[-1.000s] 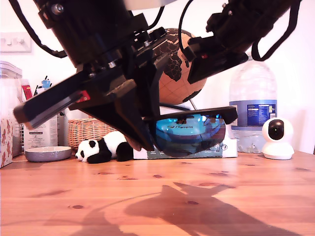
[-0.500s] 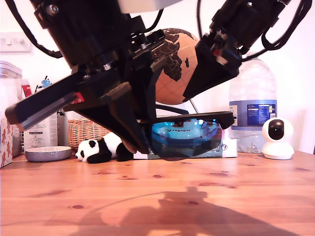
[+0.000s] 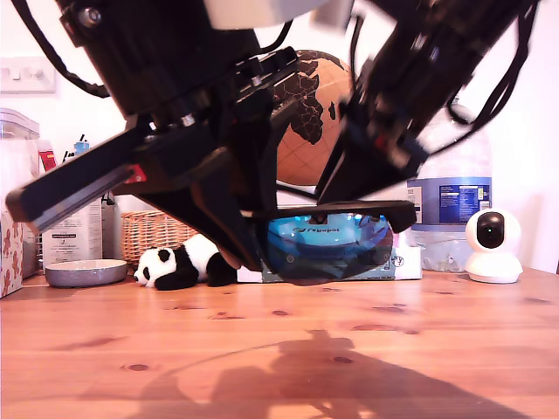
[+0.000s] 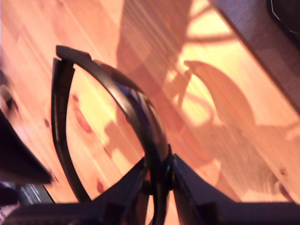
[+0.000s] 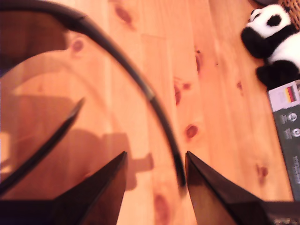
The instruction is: Pick up the sunglasses and open them, then place them back on the table
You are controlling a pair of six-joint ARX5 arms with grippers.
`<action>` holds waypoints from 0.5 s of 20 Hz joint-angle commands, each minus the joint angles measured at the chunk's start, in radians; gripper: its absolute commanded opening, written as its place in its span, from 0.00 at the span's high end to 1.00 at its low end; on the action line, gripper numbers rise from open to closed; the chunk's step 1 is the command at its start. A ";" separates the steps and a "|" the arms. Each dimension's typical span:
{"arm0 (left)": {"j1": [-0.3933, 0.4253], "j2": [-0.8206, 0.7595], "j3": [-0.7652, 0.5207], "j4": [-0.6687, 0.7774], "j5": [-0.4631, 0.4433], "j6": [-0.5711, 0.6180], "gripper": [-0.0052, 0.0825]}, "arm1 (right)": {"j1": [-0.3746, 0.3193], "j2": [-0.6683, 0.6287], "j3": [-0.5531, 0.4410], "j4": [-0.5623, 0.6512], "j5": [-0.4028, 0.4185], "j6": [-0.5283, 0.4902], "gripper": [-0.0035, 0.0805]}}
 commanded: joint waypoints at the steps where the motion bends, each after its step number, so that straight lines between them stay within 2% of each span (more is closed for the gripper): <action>1: -0.024 -0.025 -0.005 0.002 0.003 0.008 0.96 | 0.005 -0.001 -0.008 0.047 0.021 -0.003 0.54; 6: -0.051 -0.025 -0.005 -0.007 0.003 0.008 0.96 | 0.005 0.002 -0.004 0.142 0.114 -0.001 0.54; 10: -0.060 -0.025 -0.005 -0.012 0.003 0.008 0.96 | 0.004 0.002 0.019 0.143 0.161 0.004 0.54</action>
